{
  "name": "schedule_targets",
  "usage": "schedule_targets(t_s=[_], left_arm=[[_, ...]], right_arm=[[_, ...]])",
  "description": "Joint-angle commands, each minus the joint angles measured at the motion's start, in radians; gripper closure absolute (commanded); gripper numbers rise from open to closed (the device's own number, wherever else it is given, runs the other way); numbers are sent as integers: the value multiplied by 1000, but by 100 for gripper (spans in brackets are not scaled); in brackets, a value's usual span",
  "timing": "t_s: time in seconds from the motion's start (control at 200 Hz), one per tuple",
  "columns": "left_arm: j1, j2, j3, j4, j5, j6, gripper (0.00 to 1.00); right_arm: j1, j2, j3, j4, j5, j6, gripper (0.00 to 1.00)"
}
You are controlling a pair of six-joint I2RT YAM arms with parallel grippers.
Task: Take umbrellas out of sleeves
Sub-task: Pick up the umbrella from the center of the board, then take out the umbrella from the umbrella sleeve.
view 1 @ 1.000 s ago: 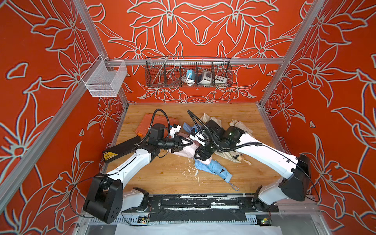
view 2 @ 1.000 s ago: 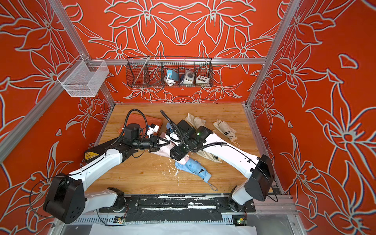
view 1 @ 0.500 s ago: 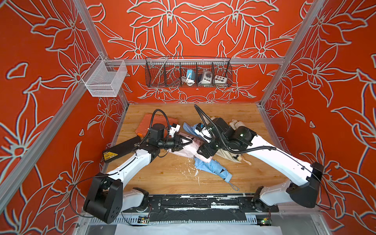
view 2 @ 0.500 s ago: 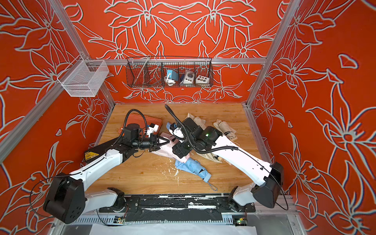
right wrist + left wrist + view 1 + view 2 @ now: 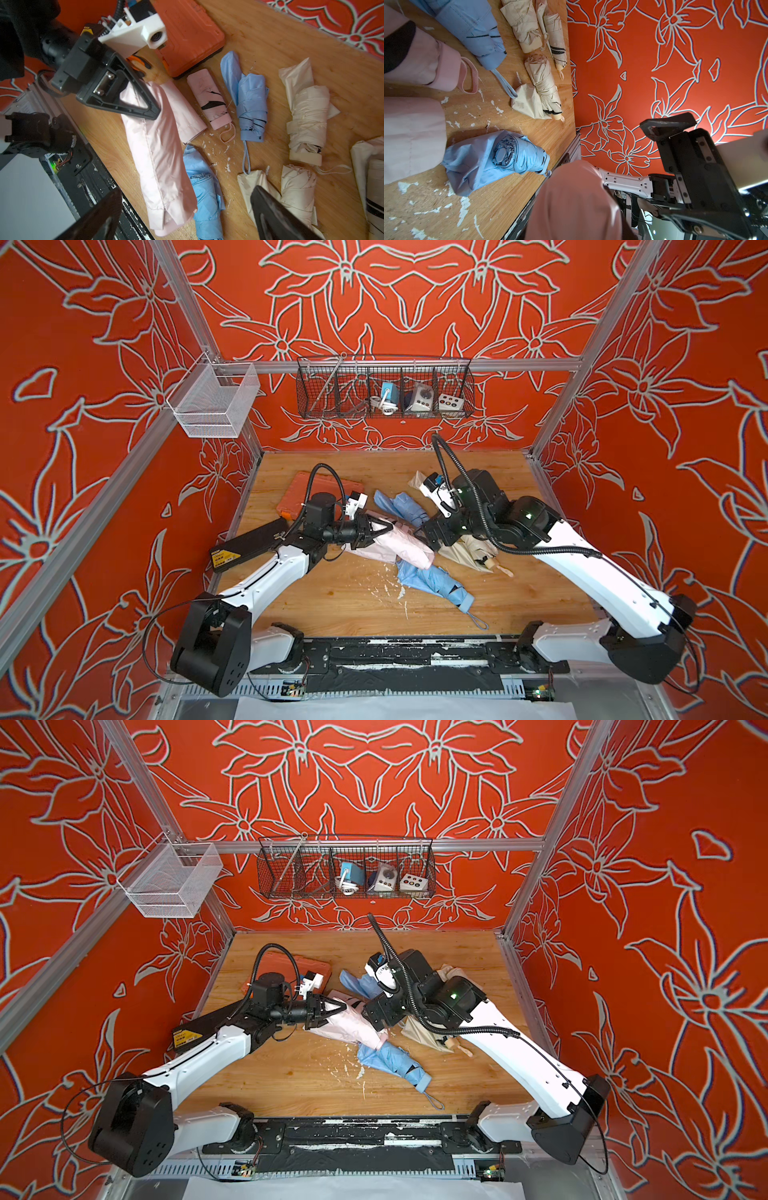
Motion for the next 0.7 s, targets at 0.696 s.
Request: schedule_targets(t_s=[0.696], left_arm=[[2, -44, 9, 291, -47, -188, 83]], right_arm=[[-376, -202, -311, 345, -786, 647, 32]])
